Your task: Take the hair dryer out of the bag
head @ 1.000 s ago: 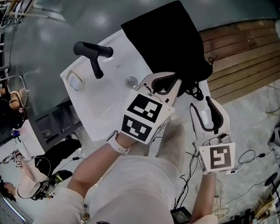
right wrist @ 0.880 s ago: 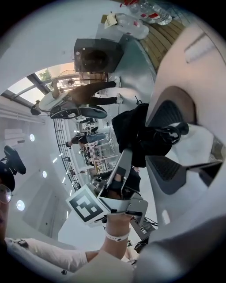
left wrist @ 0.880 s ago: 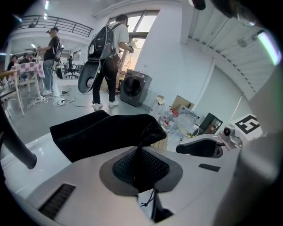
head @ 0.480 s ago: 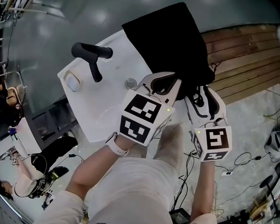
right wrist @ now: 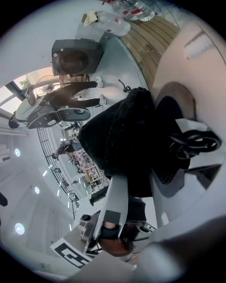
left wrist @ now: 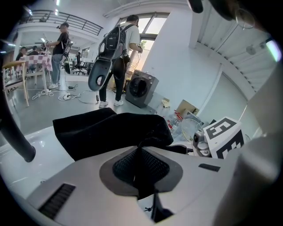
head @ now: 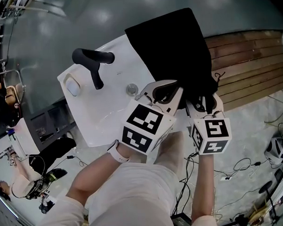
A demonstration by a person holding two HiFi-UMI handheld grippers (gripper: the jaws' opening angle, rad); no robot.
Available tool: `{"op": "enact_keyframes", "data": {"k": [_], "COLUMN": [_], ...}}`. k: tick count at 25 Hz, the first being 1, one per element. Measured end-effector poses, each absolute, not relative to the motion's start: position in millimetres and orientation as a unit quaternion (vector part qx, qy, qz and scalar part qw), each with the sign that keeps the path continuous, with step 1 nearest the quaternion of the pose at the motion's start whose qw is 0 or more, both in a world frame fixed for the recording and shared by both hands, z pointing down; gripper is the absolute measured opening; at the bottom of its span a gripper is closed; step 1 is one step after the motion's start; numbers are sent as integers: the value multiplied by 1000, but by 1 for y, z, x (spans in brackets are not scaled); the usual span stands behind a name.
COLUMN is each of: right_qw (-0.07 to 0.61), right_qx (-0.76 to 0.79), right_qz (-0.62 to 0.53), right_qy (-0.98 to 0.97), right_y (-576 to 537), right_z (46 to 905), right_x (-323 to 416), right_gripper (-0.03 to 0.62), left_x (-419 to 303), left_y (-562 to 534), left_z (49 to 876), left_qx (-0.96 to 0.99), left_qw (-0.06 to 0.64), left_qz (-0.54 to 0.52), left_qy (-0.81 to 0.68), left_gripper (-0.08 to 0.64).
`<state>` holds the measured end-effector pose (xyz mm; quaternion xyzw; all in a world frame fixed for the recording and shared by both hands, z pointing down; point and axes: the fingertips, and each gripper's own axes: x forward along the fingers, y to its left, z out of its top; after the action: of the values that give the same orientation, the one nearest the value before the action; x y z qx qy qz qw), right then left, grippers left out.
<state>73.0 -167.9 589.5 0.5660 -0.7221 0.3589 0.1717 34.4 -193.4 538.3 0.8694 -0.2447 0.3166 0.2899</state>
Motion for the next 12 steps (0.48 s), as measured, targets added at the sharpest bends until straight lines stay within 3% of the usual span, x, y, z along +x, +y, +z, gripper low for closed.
{"op": "enact_keyframes", "data": {"k": [12], "right_qw": [224], "right_qx": [550], "right_qz": [389], "right_qy": [-705], "right_y": [-171], "right_z": [614], "right_x": [63], "right_gripper": [264], "left_x": [31], "left_y": [-196], "left_z": [541], "left_qx": [868], "left_qw": [291], "left_qz": [316], "left_qy": [-249], "left_gripper": [23]}}
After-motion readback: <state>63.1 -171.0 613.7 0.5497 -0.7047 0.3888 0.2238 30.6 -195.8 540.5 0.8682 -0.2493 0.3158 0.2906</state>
